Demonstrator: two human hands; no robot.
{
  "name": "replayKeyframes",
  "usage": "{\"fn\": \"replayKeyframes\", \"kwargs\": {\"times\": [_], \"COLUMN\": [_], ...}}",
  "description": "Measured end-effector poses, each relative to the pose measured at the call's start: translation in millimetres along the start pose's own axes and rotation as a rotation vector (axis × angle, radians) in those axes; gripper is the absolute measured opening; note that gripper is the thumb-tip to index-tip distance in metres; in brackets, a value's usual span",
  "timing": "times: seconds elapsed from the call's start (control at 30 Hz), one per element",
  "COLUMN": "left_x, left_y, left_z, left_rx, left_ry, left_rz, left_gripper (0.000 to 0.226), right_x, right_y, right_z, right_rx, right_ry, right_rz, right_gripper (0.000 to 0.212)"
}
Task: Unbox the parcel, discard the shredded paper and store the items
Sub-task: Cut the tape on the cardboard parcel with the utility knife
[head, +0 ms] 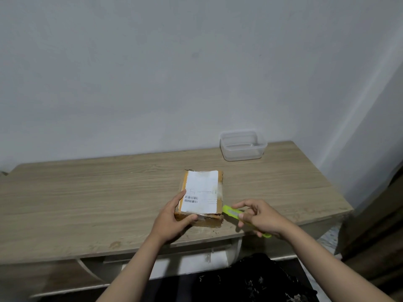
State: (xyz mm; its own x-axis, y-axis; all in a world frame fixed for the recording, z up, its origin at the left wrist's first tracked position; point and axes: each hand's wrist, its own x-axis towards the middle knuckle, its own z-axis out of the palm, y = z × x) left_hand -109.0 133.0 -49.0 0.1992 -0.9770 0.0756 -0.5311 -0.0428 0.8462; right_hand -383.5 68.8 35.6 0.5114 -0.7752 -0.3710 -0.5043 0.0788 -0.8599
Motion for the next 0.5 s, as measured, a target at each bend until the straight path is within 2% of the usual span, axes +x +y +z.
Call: {"fn": "replayKeyframes", "kwargs": {"times": [0.07,0.23,0.4,0.47,0.5], "left_x": [-0.6,-8.0,-6.4,6.4,13.2], "left_y": [2.0,6.8,13.0,15.8,17.7], "left_z": [2.1,8.6,-2.2,-13.7,-21.1], "left_rx": [-0.004,-0.017,-0.103,-0.192,-0.209], "left_ry": [0.011,0.018,0.003,-0.056,-0.113], "left_rz": [-0.017,-0.070,-0.118,-0.145,-0.158], "left_gripper": [0.088,0.088,0.044,0.021,0.018], "right_x": [0.1,1.3,0.6,-0.7,-1.9], "right_y": [3.5,11.5,18.8,18.9,18.3], "right_z": [2.1,-0.9,-0.2,3.4,5.1], "right_rx": [0.036,0.098,0.116,0.115,0.118], "right_ry": [0.049,0.296,0.365,0.350,0.340], "right_rz": [0.009,0.000,-0.015,-0.012,-0.013], "right_gripper": [0.029,0.030,0.033,0.033,0.034]}}
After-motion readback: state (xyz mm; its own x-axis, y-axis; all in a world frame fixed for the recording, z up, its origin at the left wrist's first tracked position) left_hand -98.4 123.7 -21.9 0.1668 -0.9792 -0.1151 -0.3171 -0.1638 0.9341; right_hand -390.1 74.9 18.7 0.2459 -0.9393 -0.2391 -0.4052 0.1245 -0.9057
